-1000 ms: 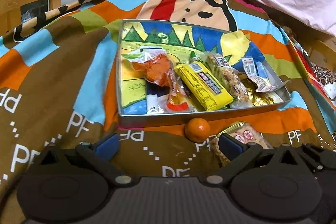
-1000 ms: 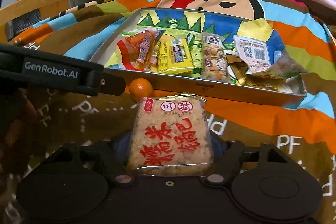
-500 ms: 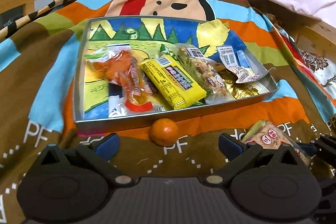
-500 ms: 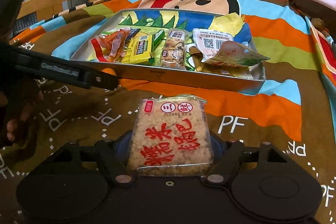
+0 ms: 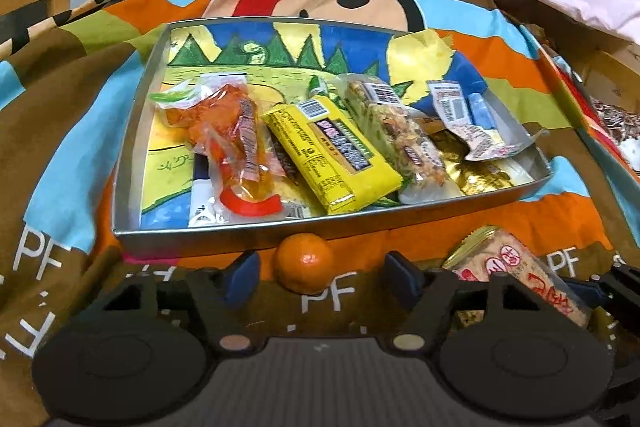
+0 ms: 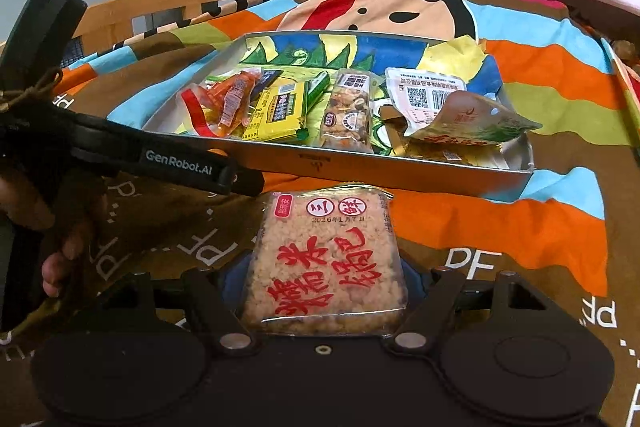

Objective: Organize snacks
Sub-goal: 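Grasp the mandarin orange with the left tool while the right tool holds the rice-cracker packet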

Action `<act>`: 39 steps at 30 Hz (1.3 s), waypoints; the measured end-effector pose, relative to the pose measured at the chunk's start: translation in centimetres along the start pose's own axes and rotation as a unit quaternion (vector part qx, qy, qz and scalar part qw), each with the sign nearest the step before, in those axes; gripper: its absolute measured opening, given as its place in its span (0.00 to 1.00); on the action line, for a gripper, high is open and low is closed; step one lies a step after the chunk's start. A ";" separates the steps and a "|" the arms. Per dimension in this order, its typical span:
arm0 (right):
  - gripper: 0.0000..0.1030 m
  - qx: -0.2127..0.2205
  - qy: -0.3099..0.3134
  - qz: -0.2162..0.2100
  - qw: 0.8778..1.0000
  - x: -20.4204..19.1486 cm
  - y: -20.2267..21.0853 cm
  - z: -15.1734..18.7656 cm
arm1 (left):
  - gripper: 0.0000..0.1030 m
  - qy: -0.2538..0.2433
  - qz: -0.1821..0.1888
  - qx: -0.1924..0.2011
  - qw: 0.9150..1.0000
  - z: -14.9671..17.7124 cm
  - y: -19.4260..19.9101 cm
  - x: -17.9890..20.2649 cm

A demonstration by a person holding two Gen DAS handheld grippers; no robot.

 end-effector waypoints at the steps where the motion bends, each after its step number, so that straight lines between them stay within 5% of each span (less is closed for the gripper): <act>1: 0.74 0.000 -0.002 -0.002 1.000 0.0 -0.1 0.0 | 0.59 0.000 -0.006 0.000 1.000 0.0 -0.1 -0.1; 8: 0.75 -0.004 -0.006 -0.009 1.000 0.0 -0.7 0.1 | 0.36 0.002 -0.004 0.007 1.000 0.2 0.1 0.1; 39: 0.72 0.082 0.018 0.061 0.995 0.3 8.3 -2.6 | 0.35 -0.015 0.058 0.063 0.996 -0.4 8.8 5.5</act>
Point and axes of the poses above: each gripper's, at about its wrist camera, not at the fingertips, and y roughly against the way its jaws point, x to its right, z to its underside, the point moved 9 cm from there along -y, roughly the way its jaws point, and after that the axes turned 4 degrees about z, right-handed, at the moved point
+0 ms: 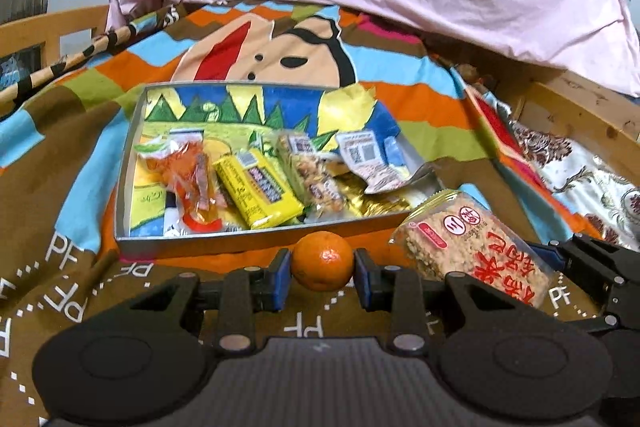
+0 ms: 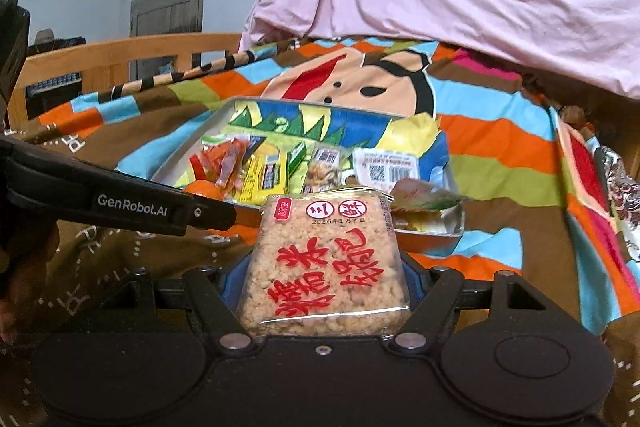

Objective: Organize snacks
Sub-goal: 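Grasp the mandarin orange with the left tool while the right tool holds the rice-cracker packet, then carry the orange and rice-cracker packet into the tray and release both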

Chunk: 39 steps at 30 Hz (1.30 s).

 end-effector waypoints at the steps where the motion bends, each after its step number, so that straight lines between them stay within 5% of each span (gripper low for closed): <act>1: 0.72 0.003 -0.001 0.001 1.000 0.1 0.3 -0.2 | 0.35 0.000 0.001 0.005 1.000 -0.3 0.2 0.1; 21: 0.72 0.047 -0.041 0.031 0.998 3.8 2.5 -2.9 | 0.35 -0.007 0.003 0.040 0.999 -4.2 1.3 1.6; 39: 0.72 0.094 -0.020 0.035 0.995 5.3 -11.6 -11.7 | 0.35 -0.022 -0.021 0.074 0.997 -12.0 -9.1 -4.3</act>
Point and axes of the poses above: each gripper's, at about its wrist camera, not at the fingertips, and y roughly against the way its jaws point, x to its right, z to its underside, the point moved 9 cm from there along -y, roughly the way its jaws point, and after that the axes turned 4 degrees about z, right-handed, at the moved point
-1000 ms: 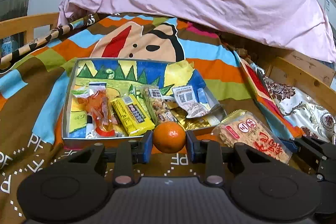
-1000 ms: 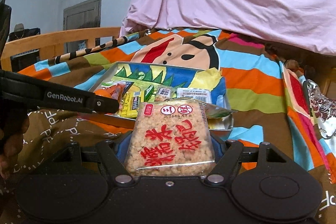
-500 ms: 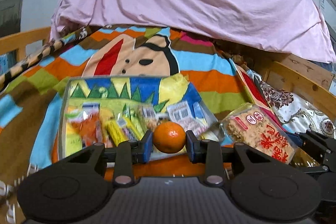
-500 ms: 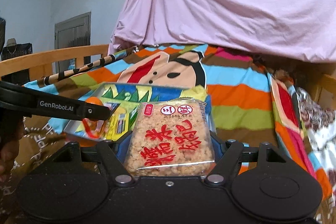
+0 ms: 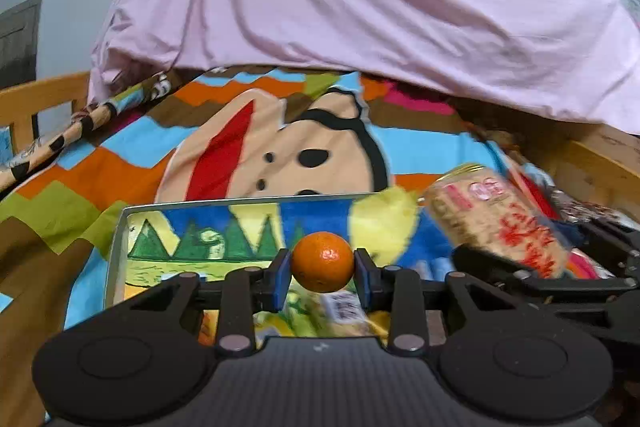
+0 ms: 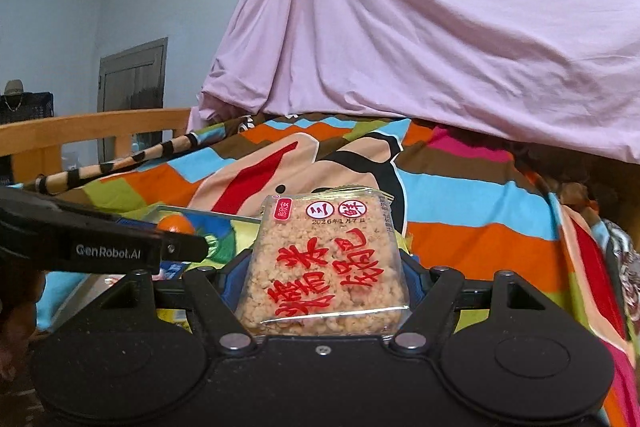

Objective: Organize snacks
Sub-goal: 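Carry the orange and rice-cracker packet into the tray and release both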

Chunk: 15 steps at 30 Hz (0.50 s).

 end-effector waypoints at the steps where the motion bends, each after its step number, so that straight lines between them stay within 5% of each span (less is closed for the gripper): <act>1: 0.72 -0.005 -0.003 0.000 1.000 0.0 -0.9 0.1 | 0.35 0.009 -0.005 -0.001 1.000 0.1 -0.7 -0.8; 8: 0.72 -0.054 -0.021 0.004 0.998 0.5 -5.3 2.3 | 0.35 0.060 -0.021 -0.023 0.998 1.9 -4.6 -4.5; 15: 0.72 -0.092 -0.056 0.017 0.994 1.2 -7.2 4.8 | 0.35 0.056 -0.023 -0.049 0.997 3.5 -6.3 -4.3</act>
Point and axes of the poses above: each gripper's, at about its wrist camera, not at the fingertips, and y roughly against the way its jaws point, x to its right, z to its underside, the point moved 9 cm from there along -y, roughly the way its jaws point, and after that the axes turned 4 degrees about z, right-handed, at the moved point
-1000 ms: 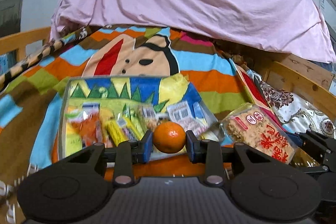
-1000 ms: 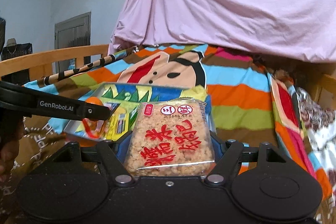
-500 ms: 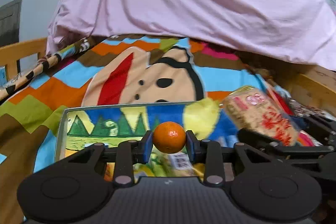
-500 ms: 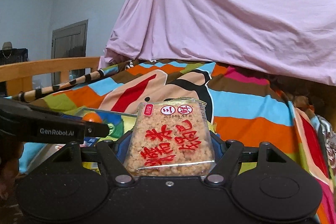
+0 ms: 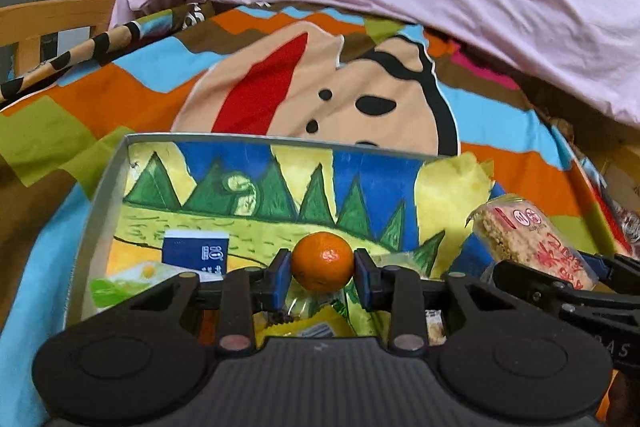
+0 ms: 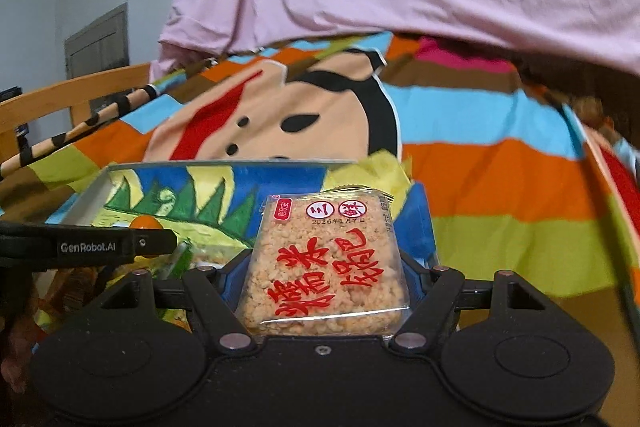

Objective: Organize snacks
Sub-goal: 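Carry the orange and rice-cracker packet into the tray and release both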

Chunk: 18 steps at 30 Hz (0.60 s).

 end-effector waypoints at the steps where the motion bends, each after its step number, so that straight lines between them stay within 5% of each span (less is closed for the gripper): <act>1: 0.72 -0.003 -0.004 -0.002 1.000 0.0 -0.2 0.2 | 0.35 -0.003 -0.002 -0.002 1.000 0.1 -0.2 0.0; 10: 0.73 -0.017 -0.015 -0.010 1.000 0.1 -1.0 1.0 | 0.36 -0.014 -0.009 -0.008 1.000 0.4 -0.5 0.4; 18: 0.81 -0.016 0.001 -0.018 1.000 -0.1 -1.2 1.1 | 0.64 -0.011 -0.011 -0.014 1.000 0.6 -0.1 0.5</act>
Point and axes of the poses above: each gripper's, at about its wrist camera, not at the fingertips, and y roughly against the way its jaws point, x to its right, z to its underside, the point moved 9 cm from there along -y, roughly the way its jaws point, and after that the axes turned 4 degrees about z, right-handed, at the moved point
